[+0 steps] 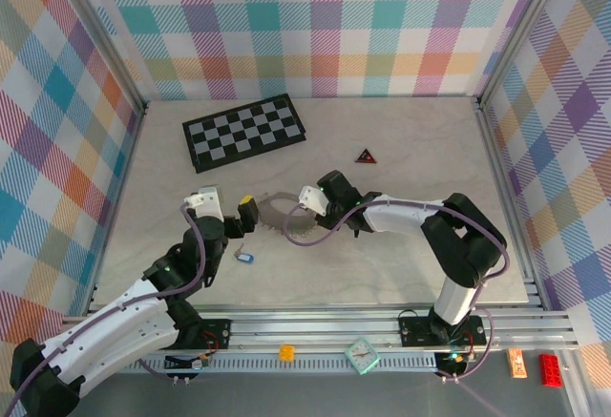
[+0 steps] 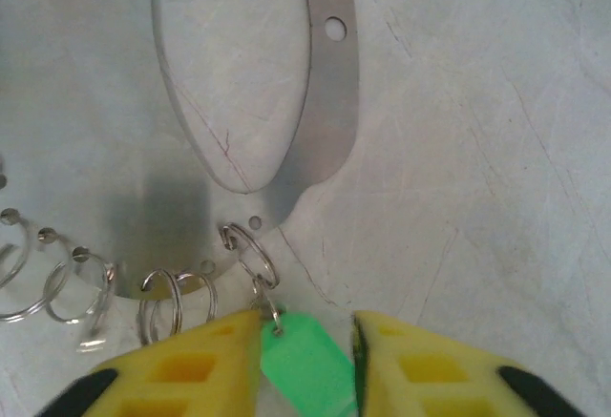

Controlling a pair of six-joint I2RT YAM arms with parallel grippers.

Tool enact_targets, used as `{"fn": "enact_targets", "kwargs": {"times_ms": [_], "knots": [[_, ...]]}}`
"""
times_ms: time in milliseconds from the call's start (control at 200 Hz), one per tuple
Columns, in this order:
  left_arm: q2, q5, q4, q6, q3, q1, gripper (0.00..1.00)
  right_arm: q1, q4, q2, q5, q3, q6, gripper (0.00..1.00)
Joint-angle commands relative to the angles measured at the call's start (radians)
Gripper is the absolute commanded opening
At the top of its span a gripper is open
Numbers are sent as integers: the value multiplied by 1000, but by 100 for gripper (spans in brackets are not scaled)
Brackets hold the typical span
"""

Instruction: Put the keys on the keyring

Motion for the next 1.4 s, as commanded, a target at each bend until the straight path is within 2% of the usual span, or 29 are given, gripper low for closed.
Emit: {"fn": "enact_targets", "kwargs": {"times_ms": [0, 180, 285, 365, 505, 580, 690, 825, 885, 990, 1075, 1395], "knots": [[11, 12, 43, 5, -2, 12, 100, -19, 7, -62, -42, -29, 22, 36], [30, 33, 35, 11, 10, 12, 100, -52, 17, -243, -113, -97, 145, 40], [46, 51, 35, 18, 16, 12, 100, -56, 16, -346, -134, -140, 297, 42], [66, 62, 24, 21, 25, 13, 100, -56, 14, -401, -143, -177, 458, 41], [126, 75, -21, 10, 57, 14, 100, -57, -43, -457, -57, -239, 934, 42], [151, 71, -38, -8, 70, 15, 100, -56, -98, -473, -87, -254, 1063, 46], [163, 80, -28, -37, 67, 14, 100, -55, -201, -491, -41, -256, 1247, 47], [190, 65, -33, -92, 70, 14, 100, -48, -171, -506, -57, -292, 1291, 47], [206, 72, -49, -104, 81, 14, 100, -44, -145, -494, -87, -304, 1268, 44], [232, 91, -76, -117, 101, 14, 100, -31, -178, -411, -144, -249, 1226, 35], [245, 107, -87, -124, 110, 14, 100, -5, -201, -339, -166, -185, 1189, 32], [206, 133, -106, -157, 85, 14, 100, 30, -190, -109, -212, -11, 1148, 30]]}}
